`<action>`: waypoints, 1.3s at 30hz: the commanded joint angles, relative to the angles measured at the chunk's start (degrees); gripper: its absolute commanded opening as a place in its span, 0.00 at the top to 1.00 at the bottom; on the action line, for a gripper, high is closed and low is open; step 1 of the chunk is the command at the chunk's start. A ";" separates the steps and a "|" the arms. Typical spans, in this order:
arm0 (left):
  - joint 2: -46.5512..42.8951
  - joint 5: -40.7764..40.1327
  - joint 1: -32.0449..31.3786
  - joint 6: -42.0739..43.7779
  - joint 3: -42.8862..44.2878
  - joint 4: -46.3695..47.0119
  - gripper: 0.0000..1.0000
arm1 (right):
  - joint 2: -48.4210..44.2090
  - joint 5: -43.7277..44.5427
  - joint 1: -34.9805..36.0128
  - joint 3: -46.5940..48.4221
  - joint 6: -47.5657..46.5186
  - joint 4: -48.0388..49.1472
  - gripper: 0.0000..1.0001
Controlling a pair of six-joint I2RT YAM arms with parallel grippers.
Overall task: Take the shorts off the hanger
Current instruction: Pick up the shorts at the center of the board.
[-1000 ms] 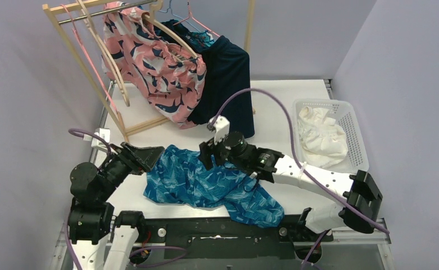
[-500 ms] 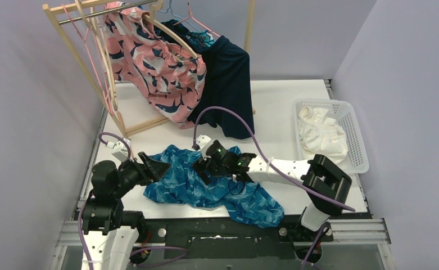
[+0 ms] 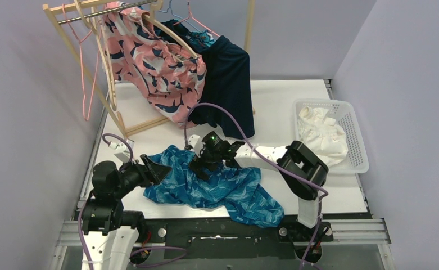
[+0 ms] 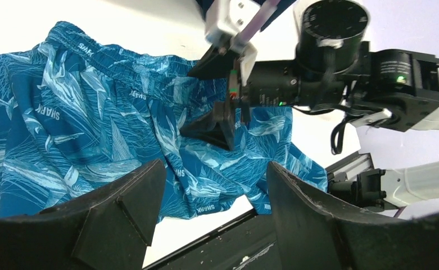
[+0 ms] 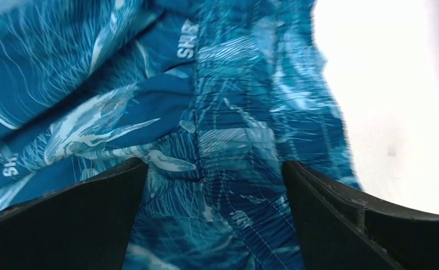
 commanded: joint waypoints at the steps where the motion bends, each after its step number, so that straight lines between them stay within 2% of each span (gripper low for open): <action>1: 0.44 1.00 0.35 2.32 -0.06 -0.07 0.35 | 2.69 -5.71 0.75 -0.32 -3.85 -0.58 0.02; 3: 2.06 -1.70 0.35 3.28 0.56 -2.05 0.35 | 5.31 -1.33 0.71 0.52 -2.92 -2.39 0.02; 5: 4.22 -7.64 0.35 4.62 1.91 -6.92 0.35 | 7.76 5.81 0.73 1.98 0.20 -4.77 0.15; 7: 5.29 -8.99 0.39 5.49 3.39 -9.20 0.35 | 8.49 10.11 1.00 1.75 3.90 -5.45 0.38; 10: 4.99 -11.11 0.44 4.12 3.43 -9.57 0.35 | 4.89 14.17 1.81 -2.95 9.33 -0.70 0.65; 13: 5.45 -11.88 0.44 3.71 3.13 -10.99 0.35 | -0.93 16.02 3.58 -8.29 11.11 4.01 0.88; 15: 7.45 -12.00 0.39 4.14 3.06 -12.74 0.35 | -5.56 17.92 4.59 -10.96 11.86 6.28 0.97; 21: 15.15 -12.38 -0.12 5.20 5.02 -14.38 0.38 | -22.93 27.48 5.73 -18.20 16.83 10.34 1.00; 26: 20.29 -13.44 -3.80 4.71 5.34 -13.88 0.38 | -38.13 41.32 6.26 -21.59 22.03 7.75 1.00; 29: 23.08 -17.85 -10.80 1.11 5.47 -12.48 0.39 | -45.78 50.72 6.19 -21.69 24.22 3.44 1.00; 32: 25.66 -24.73 -22.28 -6.41 4.82 -8.07 0.39 | -52.04 56.77 5.96 -20.67 24.85 -1.37 1.00; 36: 29.49 -37.90 -37.36 -15.72 5.23 -5.05 0.39 | -57.36 61.44 4.95 -17.66 23.02 -6.23 1.00; 39: 31.23 -42.86 -44.06 -18.03 5.56 -2.55 0.39 | -60.16 65.94 4.62 -13.47 22.46 -11.10 1.00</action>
